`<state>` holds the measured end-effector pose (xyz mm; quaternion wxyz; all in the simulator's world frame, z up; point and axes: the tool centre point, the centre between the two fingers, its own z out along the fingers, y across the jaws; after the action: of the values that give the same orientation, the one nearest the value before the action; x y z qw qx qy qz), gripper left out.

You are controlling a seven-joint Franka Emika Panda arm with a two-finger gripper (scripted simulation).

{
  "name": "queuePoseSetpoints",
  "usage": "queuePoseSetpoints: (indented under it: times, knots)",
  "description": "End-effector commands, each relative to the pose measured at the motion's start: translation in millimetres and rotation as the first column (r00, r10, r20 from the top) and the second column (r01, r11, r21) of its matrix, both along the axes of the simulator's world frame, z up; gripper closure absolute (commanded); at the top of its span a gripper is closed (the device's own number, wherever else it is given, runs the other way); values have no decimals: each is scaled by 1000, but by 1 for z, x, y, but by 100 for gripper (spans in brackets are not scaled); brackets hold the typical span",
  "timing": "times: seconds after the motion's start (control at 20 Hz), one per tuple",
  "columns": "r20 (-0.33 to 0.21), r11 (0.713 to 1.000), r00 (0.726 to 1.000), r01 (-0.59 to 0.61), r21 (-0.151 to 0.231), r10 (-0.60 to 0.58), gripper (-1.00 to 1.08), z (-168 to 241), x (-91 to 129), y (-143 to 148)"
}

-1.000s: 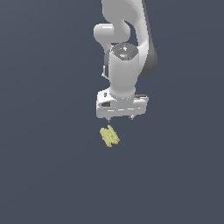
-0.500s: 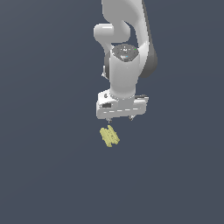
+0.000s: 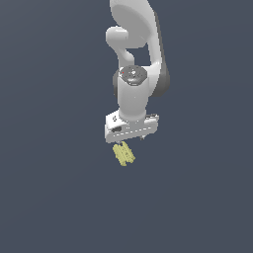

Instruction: Pick up the object and move it to a goal position.

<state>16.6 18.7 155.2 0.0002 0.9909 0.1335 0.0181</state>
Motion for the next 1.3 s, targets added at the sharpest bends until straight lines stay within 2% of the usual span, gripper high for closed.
queuePoseSetpoints:
  times: [0.0, 0.55, 1.0, 1.25]
  knots:
    - [-8, 999, 999, -49, -3, 49, -92, -13, 0, -7]
    - [-33, 980, 979, -200, -5, 200, -92, -54, -1, -29]
    - [-36, 976, 976, -217, -4, 217, -92, -61, -1, -32]
    - [-36, 976, 975, -218, -4, 218, -92, -78, -2, -32]
